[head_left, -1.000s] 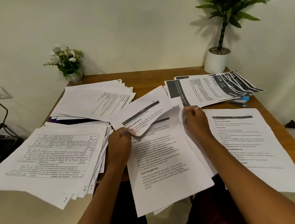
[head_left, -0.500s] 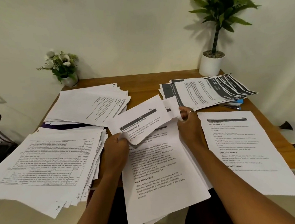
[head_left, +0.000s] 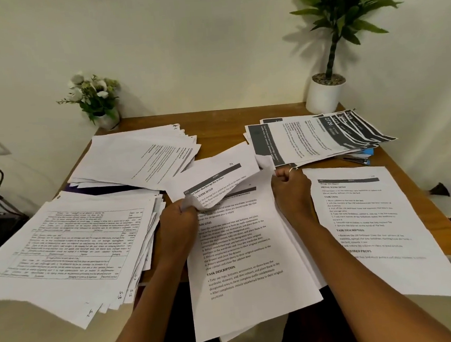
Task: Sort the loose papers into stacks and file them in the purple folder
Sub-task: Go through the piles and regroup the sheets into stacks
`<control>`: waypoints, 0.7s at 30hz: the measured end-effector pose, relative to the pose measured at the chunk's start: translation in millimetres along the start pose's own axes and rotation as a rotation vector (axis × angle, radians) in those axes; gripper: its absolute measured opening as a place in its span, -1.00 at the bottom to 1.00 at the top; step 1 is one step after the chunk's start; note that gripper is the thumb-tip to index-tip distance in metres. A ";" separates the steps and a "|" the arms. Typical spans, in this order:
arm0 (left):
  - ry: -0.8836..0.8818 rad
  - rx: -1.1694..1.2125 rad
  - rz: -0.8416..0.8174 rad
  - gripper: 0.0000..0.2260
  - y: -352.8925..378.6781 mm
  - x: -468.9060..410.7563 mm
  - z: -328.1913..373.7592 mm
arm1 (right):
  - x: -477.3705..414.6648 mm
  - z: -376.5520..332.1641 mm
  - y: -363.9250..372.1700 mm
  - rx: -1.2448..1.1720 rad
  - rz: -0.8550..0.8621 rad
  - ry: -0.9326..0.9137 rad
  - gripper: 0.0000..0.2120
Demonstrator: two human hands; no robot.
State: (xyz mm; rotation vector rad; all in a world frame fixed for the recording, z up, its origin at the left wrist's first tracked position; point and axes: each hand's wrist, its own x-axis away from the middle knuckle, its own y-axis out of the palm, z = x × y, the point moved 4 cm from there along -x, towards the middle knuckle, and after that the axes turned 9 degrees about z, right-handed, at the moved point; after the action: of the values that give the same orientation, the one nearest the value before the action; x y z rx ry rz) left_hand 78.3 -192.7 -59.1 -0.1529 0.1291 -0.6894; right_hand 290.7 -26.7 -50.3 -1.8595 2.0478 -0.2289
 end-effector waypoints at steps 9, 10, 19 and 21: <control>0.021 -0.021 0.030 -0.73 0.3 0.1 1.0 | 3.3 -12.7 -10.0 -0.248 0.148 -0.039 -0.87; 0.030 -0.028 0.034 -0.73 0.0 0.2 1.8 | 2.1 -16.7 -14.3 -0.284 0.165 -0.033 -0.88; 0.059 -0.031 0.036 -0.76 -0.3 0.8 5.0 | -44.2 -70.5 -57.2 -0.338 0.294 -0.180 -0.78; 0.045 -0.027 0.028 -0.76 0.6 1.4 4.3 | -55.0 -87.0 -68.9 -0.361 0.367 -0.229 -0.78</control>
State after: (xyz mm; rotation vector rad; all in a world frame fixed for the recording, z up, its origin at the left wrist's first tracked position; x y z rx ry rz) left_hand 80.4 -192.7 -55.1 -0.1615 0.1835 -0.6633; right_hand 325.9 8.7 63.1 -1.5566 2.3225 0.4551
